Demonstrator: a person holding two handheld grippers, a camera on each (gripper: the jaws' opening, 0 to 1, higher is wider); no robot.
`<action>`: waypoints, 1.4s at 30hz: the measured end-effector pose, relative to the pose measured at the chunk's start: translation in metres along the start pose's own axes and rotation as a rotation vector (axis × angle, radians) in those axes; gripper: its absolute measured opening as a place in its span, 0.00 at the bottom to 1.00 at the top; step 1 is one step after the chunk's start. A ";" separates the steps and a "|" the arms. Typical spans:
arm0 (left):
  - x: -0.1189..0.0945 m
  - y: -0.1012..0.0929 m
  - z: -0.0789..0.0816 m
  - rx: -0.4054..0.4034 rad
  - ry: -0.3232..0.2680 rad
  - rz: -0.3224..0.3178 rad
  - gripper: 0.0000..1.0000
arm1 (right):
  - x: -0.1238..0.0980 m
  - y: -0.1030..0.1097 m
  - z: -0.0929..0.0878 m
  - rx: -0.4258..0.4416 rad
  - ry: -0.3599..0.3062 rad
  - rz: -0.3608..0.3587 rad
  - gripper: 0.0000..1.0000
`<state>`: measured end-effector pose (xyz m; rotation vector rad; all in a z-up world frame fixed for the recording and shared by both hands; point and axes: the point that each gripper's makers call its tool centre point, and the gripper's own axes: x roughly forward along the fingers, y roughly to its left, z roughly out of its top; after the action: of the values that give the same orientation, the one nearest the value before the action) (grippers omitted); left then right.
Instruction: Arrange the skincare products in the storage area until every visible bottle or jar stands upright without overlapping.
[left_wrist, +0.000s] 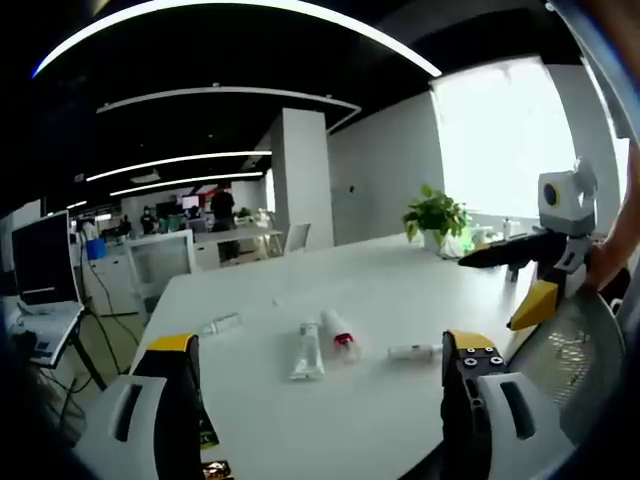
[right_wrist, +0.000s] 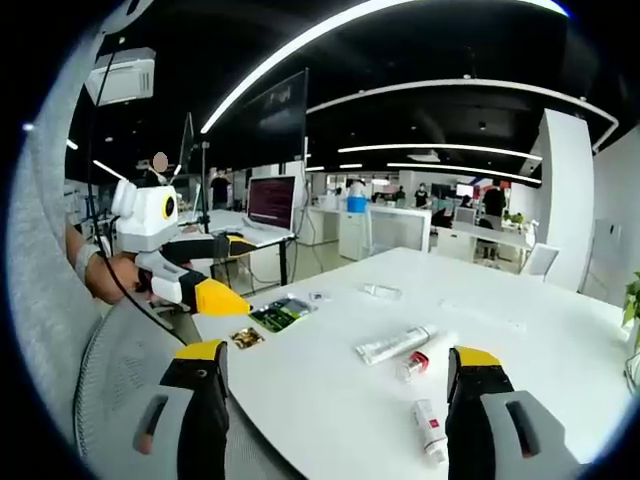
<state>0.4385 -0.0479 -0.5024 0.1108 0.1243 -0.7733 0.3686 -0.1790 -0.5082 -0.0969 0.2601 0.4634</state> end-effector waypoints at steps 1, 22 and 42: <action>0.000 0.000 0.000 0.001 0.000 0.000 0.96 | 0.000 0.000 0.000 0.000 0.001 0.000 0.90; 0.000 -0.002 -0.001 -0.006 0.006 -0.009 0.95 | -0.001 0.002 -0.002 0.001 0.017 0.016 0.80; 0.001 -0.004 -0.003 -0.006 0.013 -0.021 0.94 | 0.001 0.005 -0.006 0.003 0.042 0.031 0.76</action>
<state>0.4359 -0.0511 -0.5052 0.1089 0.1406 -0.7928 0.3654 -0.1750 -0.5145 -0.0994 0.3036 0.4918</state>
